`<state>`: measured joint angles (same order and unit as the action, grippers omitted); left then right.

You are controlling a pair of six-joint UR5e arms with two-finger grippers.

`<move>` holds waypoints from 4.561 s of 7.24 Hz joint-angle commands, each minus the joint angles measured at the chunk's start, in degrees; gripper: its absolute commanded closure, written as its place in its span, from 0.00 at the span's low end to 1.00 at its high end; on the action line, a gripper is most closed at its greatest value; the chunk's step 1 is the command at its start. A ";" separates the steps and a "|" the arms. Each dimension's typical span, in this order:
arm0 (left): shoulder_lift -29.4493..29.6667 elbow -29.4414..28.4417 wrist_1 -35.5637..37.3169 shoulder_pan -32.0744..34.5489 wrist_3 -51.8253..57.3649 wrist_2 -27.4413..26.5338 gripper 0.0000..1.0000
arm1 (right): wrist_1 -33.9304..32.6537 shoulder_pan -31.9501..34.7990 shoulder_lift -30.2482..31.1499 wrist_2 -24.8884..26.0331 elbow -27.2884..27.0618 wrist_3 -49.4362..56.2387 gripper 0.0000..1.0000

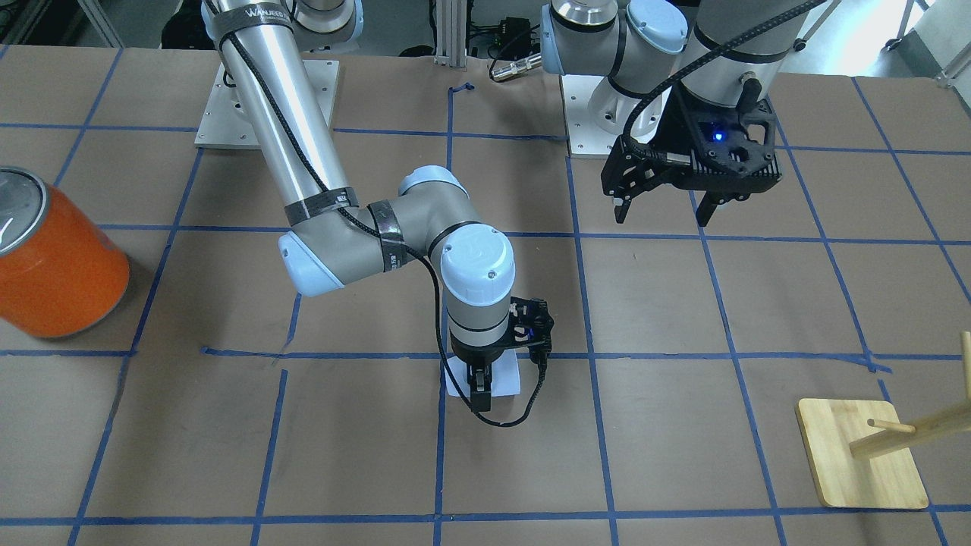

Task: Flip cup
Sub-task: 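Carry the white cup with the right gripper toward the table center, then release the cup on its side and raise the right gripper away, then reach the left gripper to the cup's base and grasp it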

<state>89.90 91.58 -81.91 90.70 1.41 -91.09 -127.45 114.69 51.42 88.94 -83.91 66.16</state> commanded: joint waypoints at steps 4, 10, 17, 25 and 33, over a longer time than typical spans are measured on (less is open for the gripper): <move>0.01 0.09 0.00 0.00 -0.09 0.38 0.00 | 10.71 -3.93 12.71 -0.08 -0.02 -0.59 0.00; 2.90 4.73 2.09 -5.18 0.79 21.83 0.00 | 33.49 -16.77 32.08 0.45 -1.25 -1.12 0.00; 21.42 14.07 20.72 -9.05 6.15 45.46 0.00 | 34.80 -20.82 36.91 1.41 -1.34 -49.96 0.00; 33.58 13.54 28.27 -6.69 4.13 61.72 0.15 | 39.39 -21.52 41.12 1.24 -0.46 -63.53 0.00; 32.63 13.45 43.42 -6.06 -7.98 59.97 1.00 | 37.98 -21.52 45.09 1.24 -4.59 -66.92 0.00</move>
<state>123.43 105.13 -38.78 84.63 -4.80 -31.15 -89.49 93.16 96.28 90.14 -88.01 1.64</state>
